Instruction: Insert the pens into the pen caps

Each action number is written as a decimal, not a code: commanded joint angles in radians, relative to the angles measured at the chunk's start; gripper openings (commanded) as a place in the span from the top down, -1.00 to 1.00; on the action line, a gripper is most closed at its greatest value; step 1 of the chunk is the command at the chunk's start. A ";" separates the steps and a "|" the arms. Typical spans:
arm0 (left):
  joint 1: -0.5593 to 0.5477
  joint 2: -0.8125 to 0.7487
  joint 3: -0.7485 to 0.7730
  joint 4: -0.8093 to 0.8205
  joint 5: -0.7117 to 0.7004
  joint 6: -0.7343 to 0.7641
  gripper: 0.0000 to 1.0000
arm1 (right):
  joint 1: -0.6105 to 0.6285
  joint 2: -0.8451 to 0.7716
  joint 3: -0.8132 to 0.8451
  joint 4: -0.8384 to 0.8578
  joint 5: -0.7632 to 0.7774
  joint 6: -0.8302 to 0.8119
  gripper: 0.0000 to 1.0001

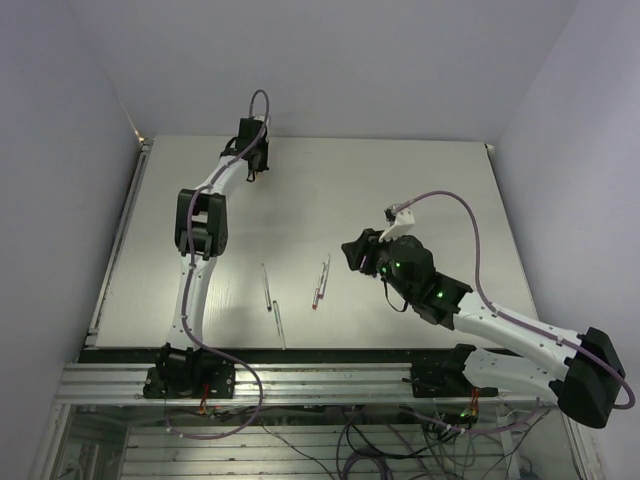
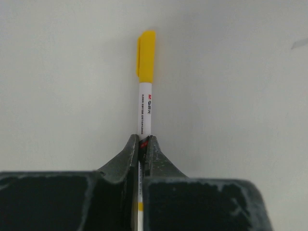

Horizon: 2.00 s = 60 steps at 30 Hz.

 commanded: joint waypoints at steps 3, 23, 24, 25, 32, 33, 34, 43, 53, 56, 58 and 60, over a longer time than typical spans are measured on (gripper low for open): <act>-0.010 -0.175 -0.293 -0.101 -0.003 -0.060 0.86 | 0.004 -0.078 -0.040 0.024 -0.025 0.013 0.09; -0.169 -0.547 -0.890 -0.009 -0.046 -0.278 0.86 | 0.006 -0.173 -0.060 -0.088 -0.005 0.004 0.09; -0.176 -0.559 -0.902 -0.006 -0.048 -0.288 0.86 | 0.005 -0.174 -0.064 -0.089 -0.006 0.008 0.09; -0.183 -0.572 -0.916 -0.005 -0.051 -0.295 0.86 | 0.005 -0.173 -0.066 -0.092 -0.008 0.012 0.09; -0.210 -0.642 -0.989 0.029 -0.047 -0.322 0.75 | 0.005 -0.131 -0.071 -0.083 -0.008 0.002 0.08; -0.212 -0.655 -0.998 0.032 -0.045 -0.324 0.68 | 0.005 -0.118 -0.067 -0.083 -0.003 -0.003 0.07; -0.213 -0.666 -1.003 0.035 -0.041 -0.325 0.63 | 0.005 -0.107 -0.061 -0.084 -0.001 -0.008 0.06; -0.214 -0.775 -1.025 0.039 -0.039 -0.320 0.44 | 0.005 0.016 -0.010 -0.142 -0.012 -0.038 -0.02; -0.217 -0.947 -1.092 0.001 -0.085 -0.316 0.35 | 0.007 0.057 -0.020 -0.123 -0.098 -0.065 -0.08; -0.218 -1.010 -1.143 -0.023 -0.107 -0.317 0.35 | 0.007 0.077 -0.044 -0.086 -0.115 -0.057 -0.09; -0.226 -1.054 -1.190 -0.048 -0.118 -0.324 0.35 | 0.010 0.092 -0.050 -0.065 -0.132 -0.058 -0.09; -0.238 -1.103 -1.243 -0.065 -0.141 -0.340 0.35 | 0.008 0.110 -0.053 -0.048 -0.143 -0.068 -0.09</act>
